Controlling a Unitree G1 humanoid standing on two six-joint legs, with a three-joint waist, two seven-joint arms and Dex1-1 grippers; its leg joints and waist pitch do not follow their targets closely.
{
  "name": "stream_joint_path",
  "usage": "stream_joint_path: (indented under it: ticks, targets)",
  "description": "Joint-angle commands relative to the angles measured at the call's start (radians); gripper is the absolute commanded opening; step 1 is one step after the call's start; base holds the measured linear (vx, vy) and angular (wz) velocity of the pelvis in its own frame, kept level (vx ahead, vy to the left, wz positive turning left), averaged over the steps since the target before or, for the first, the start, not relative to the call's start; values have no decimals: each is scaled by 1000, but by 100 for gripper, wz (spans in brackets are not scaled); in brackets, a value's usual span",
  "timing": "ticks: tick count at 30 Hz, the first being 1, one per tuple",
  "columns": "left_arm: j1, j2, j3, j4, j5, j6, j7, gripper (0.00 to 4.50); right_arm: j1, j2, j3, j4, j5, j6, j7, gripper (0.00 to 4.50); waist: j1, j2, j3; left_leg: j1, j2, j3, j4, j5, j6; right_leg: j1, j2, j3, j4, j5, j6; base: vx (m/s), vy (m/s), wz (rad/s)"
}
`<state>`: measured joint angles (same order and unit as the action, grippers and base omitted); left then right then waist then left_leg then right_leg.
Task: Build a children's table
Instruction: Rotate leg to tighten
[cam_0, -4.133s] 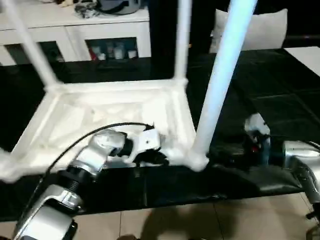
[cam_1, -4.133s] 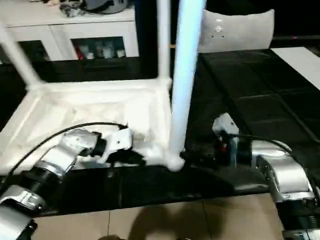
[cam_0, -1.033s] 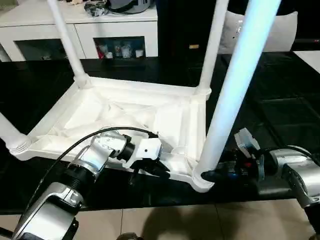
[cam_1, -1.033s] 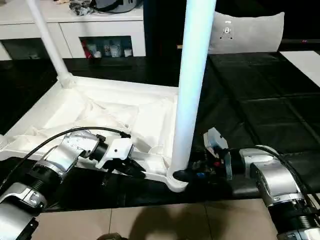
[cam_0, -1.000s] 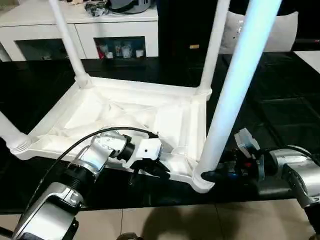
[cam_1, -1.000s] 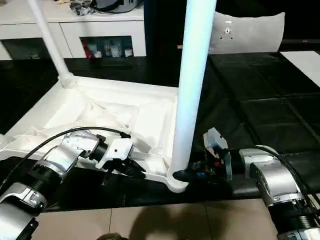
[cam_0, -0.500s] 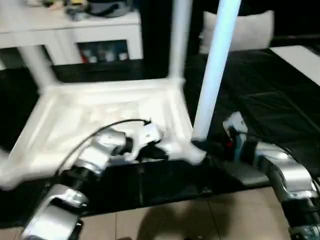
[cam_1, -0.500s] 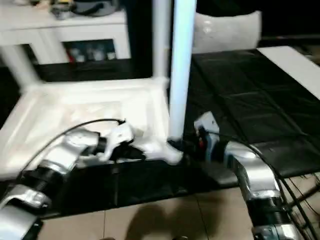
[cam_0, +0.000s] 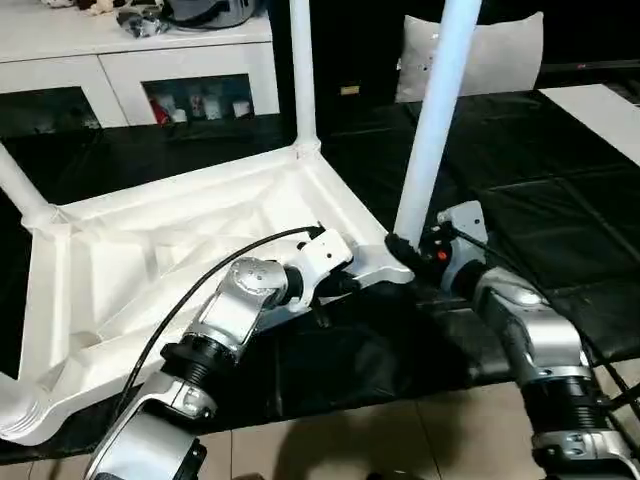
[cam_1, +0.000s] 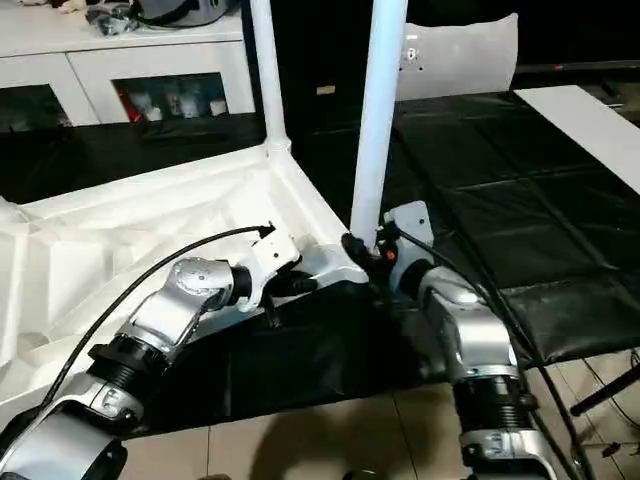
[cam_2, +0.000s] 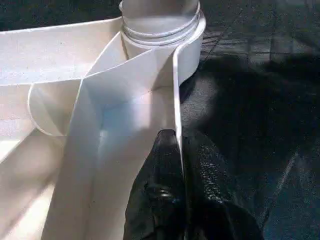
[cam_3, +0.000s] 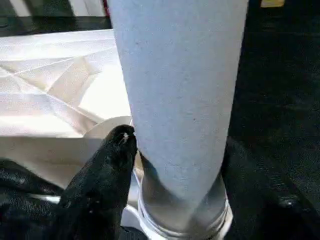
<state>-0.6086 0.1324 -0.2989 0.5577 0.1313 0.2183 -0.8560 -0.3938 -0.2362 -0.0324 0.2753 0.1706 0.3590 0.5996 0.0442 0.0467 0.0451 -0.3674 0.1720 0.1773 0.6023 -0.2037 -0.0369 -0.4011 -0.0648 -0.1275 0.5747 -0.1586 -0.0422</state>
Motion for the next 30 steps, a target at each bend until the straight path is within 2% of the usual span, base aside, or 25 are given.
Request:
stream_joint_path:
  ticks: [1, 6, 9, 13, 16, 18, 19, 22, 23, 24, 25, 28, 30]
  targets:
    - [-22, -3, -39, -29, -22, -74, -65, 0, 6, -11, 45, -37, 45, -27, 97, 316, 8, -15, -69, 1, 53, -24, -56, -82, 124, 66, -96, 58, -84, -332, -91, 0, 0, 0]
    - [-25, 54, -49, -2, -18, -132, -144, 0, 44, -95, 41, -70, 79, -69, 240, 351, 19, -16, -70, 3, 57, -24, -56, -87, 131, 66, -95, 60, -80, -315, -89, 0, 0, 0]
    - [-30, 86, -58, 14, -21, -179, -203, 0, 66, -158, 43, -77, 82, -86, 327, 371, 27, -11, -70, 6, 59, -23, -56, -91, 133, 64, -94, 61, -79, -309, -97, 0, 0, 0]
    - [-37, 128, -78, 22, -26, -235, -289, 0, 80, -236, 56, -69, 71, -123, 422, 416, 47, -10, -72, 10, 64, -23, -56, -98, 126, 62, -96, 62, -78, -316, -94, 0, 0, 0]
    - [-39, 154, -91, 22, -36, -266, -358, 0, 84, -272, 63, -75, 100, -112, 508, 416, 50, -12, -71, 7, 62, -23, -56, -108, 118, 64, -97, 60, -76, -316, -103, 0, 0, 0]
    - [-39, 169, -101, 19, -40, -281, -396, 0, 92, -291, 73, -86, 116, -110, 561, 416, 53, -14, -70, 6, 62, -22, -56, -109, 124, 64, -96, 59, -76, -321, -102, 0, 0, 0]
    - [-39, 169, -101, 19, -40, -281, -396, 0, 92, -291, 73, -86, 116, -110, 561, 391, 54, -13, -70, 5, 64, -23, -56, -106, 126, 64, -96, 60, -75, -321, -99, 0, 0, 0]
    - [-41, 189, -115, 23, -42, -312, -441, 0, 104, -318, 91, -101, 132, -124, 633, 383, 60, -16, -70, 7, 63, -22, -55, -108, 125, 63, -96, 59, -78, -337, -95, 0, 0, 0]
    - [-46, 196, -120, 30, -42, -331, -465, 0, 106, -330, 103, -102, 139, -127, 665, 363, 61, -17, -70, 6, 63, -22, -55, -105, 125, 63, -96, 59, -77, -337, -92, 0, 0, 0]
    - [-46, 196, -120, 30, -42, -331, -465, 0, 106, -330, 103, -102, 139, -127, 665, 363, 64, -15, -71, 8, 64, -22, -56, -104, 125, 61, -96, 59, -77, -341, -92, 0, 0, 0]
    - [-48, 205, -126, 28, -49, -344, -500, 0, 105, -341, 118, -99, 140, -127, 696, 339, 66, -14, -70, 8, 64, -22, -56, -106, 125, 60, -96, 59, -78, -343, -92, 0, 0, 0]
    - [-45, 222, -140, 1, -76, -357, -586, 0, 100, -356, 139, -85, 142, -117, 743, 329, 71, -16, -71, 8, 66, -22, -56, -104, 122, 60, -96, 60, -75, -334, -97, 0, 0, 0]
    - [-43, 226, -146, -9, -86, -356, -615, 0, 93, -357, 143, -69, 145, -117, 765, 302, 73, -15, -72, 10, 66, -22, -56, -104, 120, 59, -96, 60, -74, -331, -102, 0, 0, 0]
